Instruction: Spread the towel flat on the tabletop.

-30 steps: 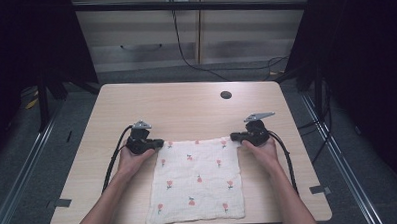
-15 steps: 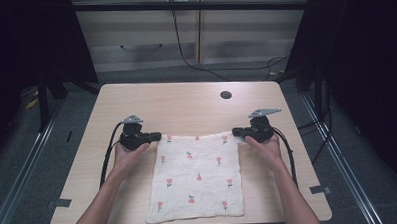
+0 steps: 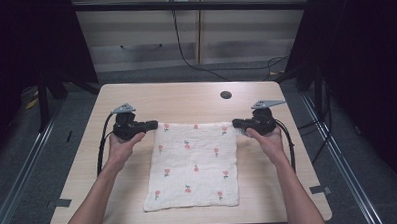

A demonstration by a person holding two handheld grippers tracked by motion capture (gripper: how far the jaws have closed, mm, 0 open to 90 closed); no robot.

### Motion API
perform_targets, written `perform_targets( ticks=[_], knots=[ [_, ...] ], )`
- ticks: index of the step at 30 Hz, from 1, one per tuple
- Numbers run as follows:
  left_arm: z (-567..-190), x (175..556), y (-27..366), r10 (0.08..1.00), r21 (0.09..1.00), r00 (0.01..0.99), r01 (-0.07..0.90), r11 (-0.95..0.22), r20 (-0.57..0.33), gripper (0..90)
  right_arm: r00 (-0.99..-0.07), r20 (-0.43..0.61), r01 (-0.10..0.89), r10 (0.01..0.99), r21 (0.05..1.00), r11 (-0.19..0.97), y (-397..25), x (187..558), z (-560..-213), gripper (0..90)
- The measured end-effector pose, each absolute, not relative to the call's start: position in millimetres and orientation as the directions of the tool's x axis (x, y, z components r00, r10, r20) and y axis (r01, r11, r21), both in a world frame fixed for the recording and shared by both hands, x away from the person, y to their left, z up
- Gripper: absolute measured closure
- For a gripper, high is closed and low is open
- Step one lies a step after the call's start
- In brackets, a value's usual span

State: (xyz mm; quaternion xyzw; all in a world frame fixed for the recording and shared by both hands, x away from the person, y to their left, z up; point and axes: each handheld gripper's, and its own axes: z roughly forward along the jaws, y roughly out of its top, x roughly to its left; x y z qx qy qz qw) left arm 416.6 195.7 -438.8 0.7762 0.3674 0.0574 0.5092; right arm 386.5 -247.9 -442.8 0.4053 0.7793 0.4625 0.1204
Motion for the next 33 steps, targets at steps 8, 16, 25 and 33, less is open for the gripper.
perform_targets(
  ticks=[8,16,25,33],
  knots=[
    [-423,420,202,0.636,0.843,0.716,0.505,-0.187,-0.288,87.2,-0.653,0.165,0.488,0.739,0.838,0.244,-247,393,-423,87.4],
    [-408,421,204,0.64,0.859,0.716,0.484,-0.166,-0.279,87.1,-0.661,0.151,0.463,0.735,0.853,0.241,-242,399,-408,87.5],
    [-412,421,202,0.642,0.857,0.715,0.486,-0.173,-0.276,87.1,-0.663,0.143,0.451,0.735,0.859,0.24,-241,402,-401,87.5],
    [-422,413,205,0.625,0.857,0.735,0.476,-0.197,-0.264,87.1,-0.68,0.157,0.466,0.716,0.846,0.257,-238,395,-421,87.6]
  ],
)
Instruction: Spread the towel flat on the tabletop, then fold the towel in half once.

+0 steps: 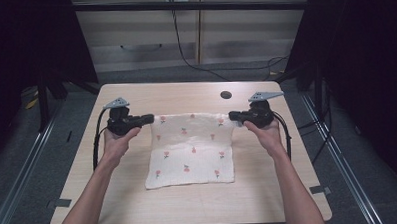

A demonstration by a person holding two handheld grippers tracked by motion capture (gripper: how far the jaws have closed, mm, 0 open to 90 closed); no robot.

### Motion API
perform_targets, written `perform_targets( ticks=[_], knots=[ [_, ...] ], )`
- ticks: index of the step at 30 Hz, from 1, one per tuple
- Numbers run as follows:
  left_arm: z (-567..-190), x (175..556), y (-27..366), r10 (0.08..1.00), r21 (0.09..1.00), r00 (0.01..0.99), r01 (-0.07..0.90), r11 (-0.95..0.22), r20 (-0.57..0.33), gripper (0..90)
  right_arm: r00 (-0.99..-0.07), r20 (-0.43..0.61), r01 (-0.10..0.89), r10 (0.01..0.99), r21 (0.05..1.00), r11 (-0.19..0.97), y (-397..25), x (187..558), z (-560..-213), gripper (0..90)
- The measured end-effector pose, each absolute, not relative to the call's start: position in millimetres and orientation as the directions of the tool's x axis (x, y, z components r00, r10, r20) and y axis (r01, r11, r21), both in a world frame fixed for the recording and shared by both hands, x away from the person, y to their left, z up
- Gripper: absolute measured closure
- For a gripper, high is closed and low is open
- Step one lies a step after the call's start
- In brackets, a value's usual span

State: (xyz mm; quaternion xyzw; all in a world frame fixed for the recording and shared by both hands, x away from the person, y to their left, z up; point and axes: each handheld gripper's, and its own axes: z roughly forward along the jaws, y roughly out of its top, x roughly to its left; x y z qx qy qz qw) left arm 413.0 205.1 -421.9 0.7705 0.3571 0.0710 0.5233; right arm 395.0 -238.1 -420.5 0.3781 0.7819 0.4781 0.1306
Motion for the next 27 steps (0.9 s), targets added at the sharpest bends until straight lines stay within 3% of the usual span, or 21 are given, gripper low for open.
perform_targets(
  ticks=[27],
  knots=[
    [-438,360,220,0.598,0.866,0.762,0.452,-0.217,-0.248,87.0,-0.735,0.149,0.433,0.661,0.854,0.288,-237,345,-433,87.5]
  ],
)
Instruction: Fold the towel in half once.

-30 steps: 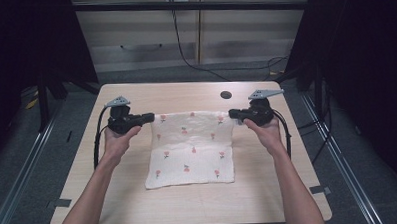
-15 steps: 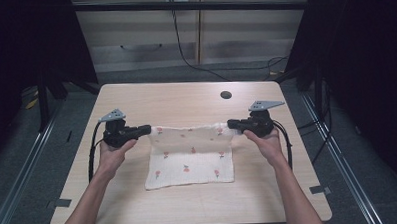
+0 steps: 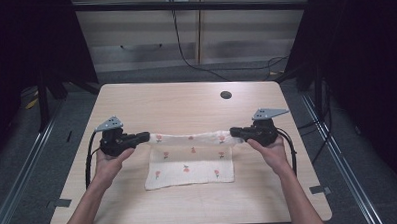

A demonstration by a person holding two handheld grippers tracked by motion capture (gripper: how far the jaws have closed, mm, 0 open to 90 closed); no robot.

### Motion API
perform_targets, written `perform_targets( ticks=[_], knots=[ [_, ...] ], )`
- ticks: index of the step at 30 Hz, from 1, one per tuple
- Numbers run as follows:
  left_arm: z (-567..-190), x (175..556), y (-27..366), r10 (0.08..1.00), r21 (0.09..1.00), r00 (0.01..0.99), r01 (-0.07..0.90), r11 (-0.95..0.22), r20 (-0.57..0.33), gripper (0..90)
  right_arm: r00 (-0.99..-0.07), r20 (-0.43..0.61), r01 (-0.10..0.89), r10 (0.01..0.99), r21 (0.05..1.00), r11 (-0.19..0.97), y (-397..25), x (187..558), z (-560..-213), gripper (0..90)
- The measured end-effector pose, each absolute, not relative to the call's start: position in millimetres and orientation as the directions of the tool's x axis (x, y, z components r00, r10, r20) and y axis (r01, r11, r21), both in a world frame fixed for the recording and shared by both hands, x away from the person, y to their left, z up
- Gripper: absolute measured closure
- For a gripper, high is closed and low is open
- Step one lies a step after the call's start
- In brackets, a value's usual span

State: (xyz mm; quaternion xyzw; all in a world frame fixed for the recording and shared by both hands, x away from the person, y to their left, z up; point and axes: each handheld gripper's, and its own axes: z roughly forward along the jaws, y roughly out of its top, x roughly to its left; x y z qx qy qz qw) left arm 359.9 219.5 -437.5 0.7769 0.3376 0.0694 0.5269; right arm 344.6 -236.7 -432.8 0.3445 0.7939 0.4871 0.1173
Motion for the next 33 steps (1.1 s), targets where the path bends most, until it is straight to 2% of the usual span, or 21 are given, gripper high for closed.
perform_targets(
  ticks=[13,20,33],
  knots=[
    [-455,353,222,0.616,0.848,0.745,0.479,-0.225,-0.258,87.0,-0.735,0.175,0.449,0.655,0.849,0.278,-238,332,-449,87.6],
    [-444,376,215,0.637,0.863,0.725,0.472,-0.183,-0.262,87.1,-0.697,0.181,0.469,0.694,0.847,0.25,-243,358,-440,87.5],
    [-463,344,219,0.593,0.846,0.773,0.457,-0.276,-0.224,87.0,-0.728,0.189,0.486,0.659,0.82,0.302,-238,330,-466,87.5]
  ],
)
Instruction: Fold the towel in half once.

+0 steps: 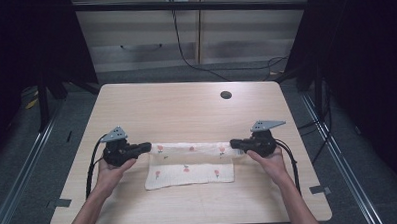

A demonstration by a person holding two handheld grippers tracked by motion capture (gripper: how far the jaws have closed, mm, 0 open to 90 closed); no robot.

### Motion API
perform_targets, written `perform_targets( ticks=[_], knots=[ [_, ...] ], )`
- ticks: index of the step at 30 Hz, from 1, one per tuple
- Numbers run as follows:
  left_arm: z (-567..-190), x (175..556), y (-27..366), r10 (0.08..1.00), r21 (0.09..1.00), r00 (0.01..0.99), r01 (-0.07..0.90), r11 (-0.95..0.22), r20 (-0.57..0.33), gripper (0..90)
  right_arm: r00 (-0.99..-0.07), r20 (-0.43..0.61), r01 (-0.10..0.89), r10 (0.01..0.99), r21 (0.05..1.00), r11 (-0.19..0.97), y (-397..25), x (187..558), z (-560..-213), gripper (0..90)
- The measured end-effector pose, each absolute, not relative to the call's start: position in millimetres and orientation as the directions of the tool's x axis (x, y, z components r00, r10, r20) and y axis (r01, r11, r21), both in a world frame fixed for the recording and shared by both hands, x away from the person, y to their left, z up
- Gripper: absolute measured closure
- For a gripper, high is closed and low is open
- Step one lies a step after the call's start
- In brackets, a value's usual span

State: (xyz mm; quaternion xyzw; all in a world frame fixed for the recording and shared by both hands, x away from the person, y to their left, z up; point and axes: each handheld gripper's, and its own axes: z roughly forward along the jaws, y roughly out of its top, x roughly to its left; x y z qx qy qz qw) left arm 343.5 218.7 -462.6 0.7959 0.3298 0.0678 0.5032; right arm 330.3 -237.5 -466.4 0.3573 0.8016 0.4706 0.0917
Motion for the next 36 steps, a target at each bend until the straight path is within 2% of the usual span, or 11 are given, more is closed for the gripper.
perform_targets(
  ticks=[6,9,12,24,28,32,36],
  knots=[
    [-459,328,218,0.577,0.845,0.795,0.431,-0.316,-0.189,86.9,-0.747,0.187,0.481,0.638,0.815,0.324,-233,313,-469,87.5],
    [-458,320,221,0.563,0.851,0.8,0.431,-0.301,-0.206,86.9,-0.757,0.172,0.469,0.63,0.815,0.341,-233,309,-465,87.5],
    [-463,315,224,0.563,0.837,0.804,0.434,-0.332,-0.193,86.9,-0.758,0.175,0.466,0.628,0.82,0.333,-235,303,-464,87.5],
    [-493,303,221,0.538,0.768,0.821,0.466,-0.439,-0.191,85.7,-0.768,0.18,0.501,0.615,0.767,0.402,-228,281,-486,86.8],
    [-496,302,220,0.539,0.759,0.821,0.471,-0.45,-0.19,85.4,-0.758,0.217,0.528,0.615,0.757,0.384,-231,277,-496,85.5],
    [-496,300,223,0.539,0.759,0.819,0.476,-0.444,-0.199,83.7,-0.766,0.22,0.524,0.604,0.759,0.387,-231,272,-494,83.9],
    [-498,297,223,0.531,0.752,0.822,0.479,-0.453,-0.204,78.2,-0.765,0.214,0.529,0.608,0.746,0.404,-230,267,-496,80.0]
  ],
)
